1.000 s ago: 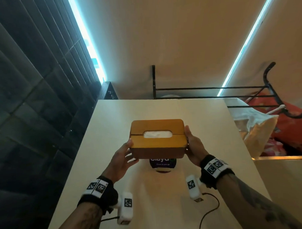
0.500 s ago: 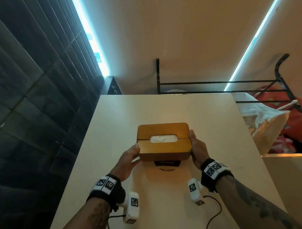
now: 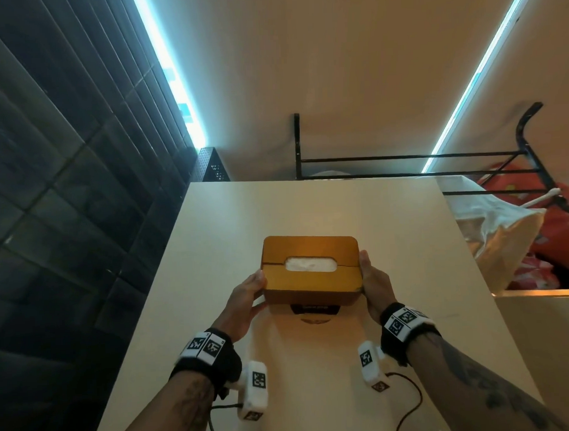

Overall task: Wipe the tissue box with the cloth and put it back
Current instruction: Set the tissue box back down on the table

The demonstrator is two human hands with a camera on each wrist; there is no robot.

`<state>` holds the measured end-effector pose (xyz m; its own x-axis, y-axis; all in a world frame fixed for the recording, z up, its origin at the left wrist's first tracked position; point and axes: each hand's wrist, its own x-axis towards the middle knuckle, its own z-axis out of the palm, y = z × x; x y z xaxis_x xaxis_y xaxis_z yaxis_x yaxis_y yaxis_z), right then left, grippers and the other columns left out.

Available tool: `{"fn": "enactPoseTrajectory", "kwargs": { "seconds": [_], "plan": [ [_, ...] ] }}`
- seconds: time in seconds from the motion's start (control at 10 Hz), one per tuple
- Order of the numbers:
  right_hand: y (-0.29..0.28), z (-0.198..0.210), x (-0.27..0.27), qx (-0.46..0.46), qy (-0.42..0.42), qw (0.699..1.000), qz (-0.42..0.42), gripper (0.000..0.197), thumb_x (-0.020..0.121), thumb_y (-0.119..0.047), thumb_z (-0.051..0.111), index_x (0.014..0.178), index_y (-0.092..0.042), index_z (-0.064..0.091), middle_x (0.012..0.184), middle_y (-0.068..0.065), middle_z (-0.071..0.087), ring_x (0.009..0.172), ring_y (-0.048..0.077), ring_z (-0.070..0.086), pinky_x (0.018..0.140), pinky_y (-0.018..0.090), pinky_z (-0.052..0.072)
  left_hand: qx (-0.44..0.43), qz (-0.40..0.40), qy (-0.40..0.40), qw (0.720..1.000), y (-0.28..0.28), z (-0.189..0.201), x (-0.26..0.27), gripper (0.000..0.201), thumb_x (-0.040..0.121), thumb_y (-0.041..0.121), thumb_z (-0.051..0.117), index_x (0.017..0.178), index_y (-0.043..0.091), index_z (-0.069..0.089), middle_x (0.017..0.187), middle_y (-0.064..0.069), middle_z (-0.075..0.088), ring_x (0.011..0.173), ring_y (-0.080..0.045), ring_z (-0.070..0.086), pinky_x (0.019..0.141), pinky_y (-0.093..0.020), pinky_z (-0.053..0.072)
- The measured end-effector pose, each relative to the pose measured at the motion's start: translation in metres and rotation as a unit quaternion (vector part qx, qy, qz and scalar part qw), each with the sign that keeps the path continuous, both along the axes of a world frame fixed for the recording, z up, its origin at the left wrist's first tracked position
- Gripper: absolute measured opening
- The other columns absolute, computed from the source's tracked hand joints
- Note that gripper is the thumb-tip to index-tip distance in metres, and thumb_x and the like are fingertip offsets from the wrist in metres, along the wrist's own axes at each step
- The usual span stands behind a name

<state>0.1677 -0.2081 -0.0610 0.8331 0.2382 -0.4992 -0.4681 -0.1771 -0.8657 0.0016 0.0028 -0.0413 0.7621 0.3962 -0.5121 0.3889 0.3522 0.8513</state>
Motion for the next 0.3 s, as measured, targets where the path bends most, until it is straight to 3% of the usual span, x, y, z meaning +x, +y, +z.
{"fn": "enactPoseTrajectory", "kwargs": {
  "seconds": [0.1,0.2,0.3],
  "plan": [
    [-0.008,-0.001,0.001,-0.016,-0.005,1.0,0.003,0.076,0.097,-0.064,0.048,0.104,0.009,0.067,0.113,0.029,0.072,0.101,0.045,0.07,0.101,0.062,0.052,0.01,0.004,0.01,1.0,-0.004,-0.001,-0.01,0.049,0.102,0.049,0.043,0.142,0.022,0.053,0.138,-0.002,0.059,0.127,-0.021,0.053,0.098,-0.041,0.047],
    [-0.017,0.006,-0.003,-0.019,-0.035,0.999,-0.015,0.052,0.102,-0.052,0.048,0.103,-0.004,0.068,0.121,0.027,0.066,0.113,0.045,0.062,0.097,0.056,0.053,0.034,0.025,0.023,0.999,-0.008,-0.001,-0.031,0.054,0.098,0.052,0.052,0.143,0.023,0.053,0.143,-0.002,0.054,0.131,-0.025,0.05,0.096,-0.04,0.049],
    [-0.044,0.016,-0.017,-0.017,-0.064,0.998,-0.017,0.023,0.104,-0.036,0.052,0.104,-0.018,0.066,0.119,0.015,0.067,0.104,0.034,0.065,0.081,0.042,0.053,0.033,0.054,0.037,0.997,-0.013,-0.001,-0.067,0.043,0.097,0.04,0.058,0.136,0.02,0.06,0.132,-0.006,0.066,0.118,-0.023,0.064,0.089,-0.037,0.054]
  ]
}}
